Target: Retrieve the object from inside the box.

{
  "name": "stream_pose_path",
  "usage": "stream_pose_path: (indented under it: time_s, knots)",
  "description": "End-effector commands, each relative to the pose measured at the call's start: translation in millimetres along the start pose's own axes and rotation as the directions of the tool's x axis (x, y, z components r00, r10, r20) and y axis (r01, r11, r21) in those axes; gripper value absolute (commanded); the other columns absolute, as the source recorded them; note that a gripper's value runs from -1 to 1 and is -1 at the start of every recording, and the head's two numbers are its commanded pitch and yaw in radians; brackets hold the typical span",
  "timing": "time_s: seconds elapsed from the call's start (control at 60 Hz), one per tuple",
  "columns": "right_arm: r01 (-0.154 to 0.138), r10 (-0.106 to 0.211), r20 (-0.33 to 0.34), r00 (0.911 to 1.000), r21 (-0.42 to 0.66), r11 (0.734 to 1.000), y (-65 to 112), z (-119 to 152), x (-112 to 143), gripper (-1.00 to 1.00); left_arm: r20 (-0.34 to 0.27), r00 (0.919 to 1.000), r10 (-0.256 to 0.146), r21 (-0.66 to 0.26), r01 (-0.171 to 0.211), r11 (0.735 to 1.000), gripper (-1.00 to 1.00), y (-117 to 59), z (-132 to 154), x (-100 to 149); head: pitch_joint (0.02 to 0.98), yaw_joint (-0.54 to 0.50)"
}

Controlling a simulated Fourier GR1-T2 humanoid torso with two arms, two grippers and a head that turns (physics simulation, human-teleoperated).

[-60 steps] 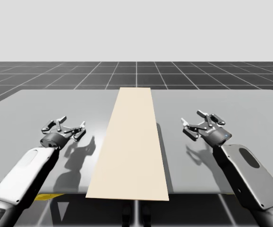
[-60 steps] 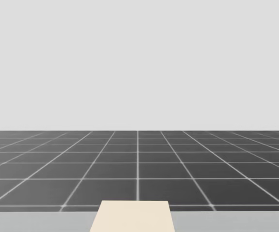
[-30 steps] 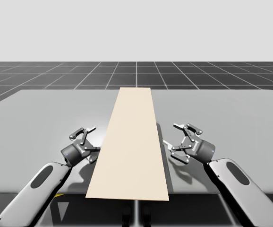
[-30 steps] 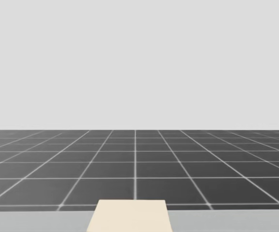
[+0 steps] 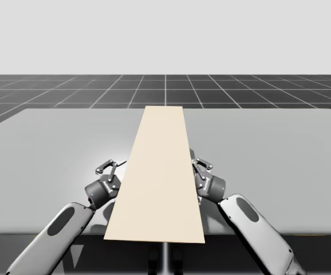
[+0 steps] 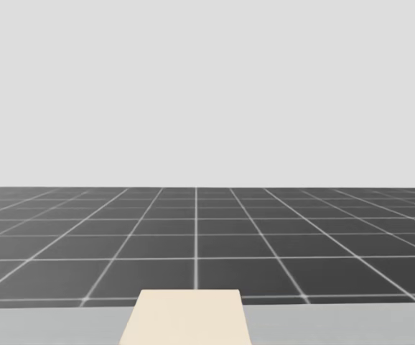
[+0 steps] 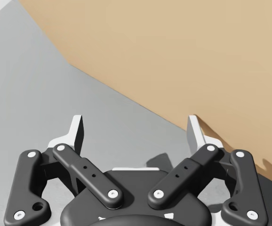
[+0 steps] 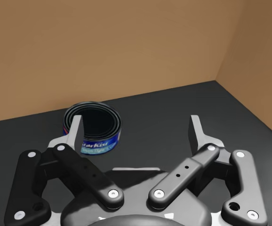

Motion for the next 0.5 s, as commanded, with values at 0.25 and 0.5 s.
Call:
stream_pose_path:
  time_s: [0.25, 0.5]
  knots:
    - [-0.008, 0.013, -0.041, 0.9991, 0.11, 0.994, 22.6, -64, -24, -1.0, -0.024, 0.999, -0.038, -0.014, 0.037, 0.999, -1.0, -7.2, -4, -4, 0.12, -0.03]
    - [0.039, -0.028, -0.076, 0.9967, 0.153, 0.987, 22.1, -85, -36, -1.0, -0.037, 0.9976, -0.06, -0.02, 0.059, 0.998, -1.0, -9.0, -6, -5, 0.136, -0.03]
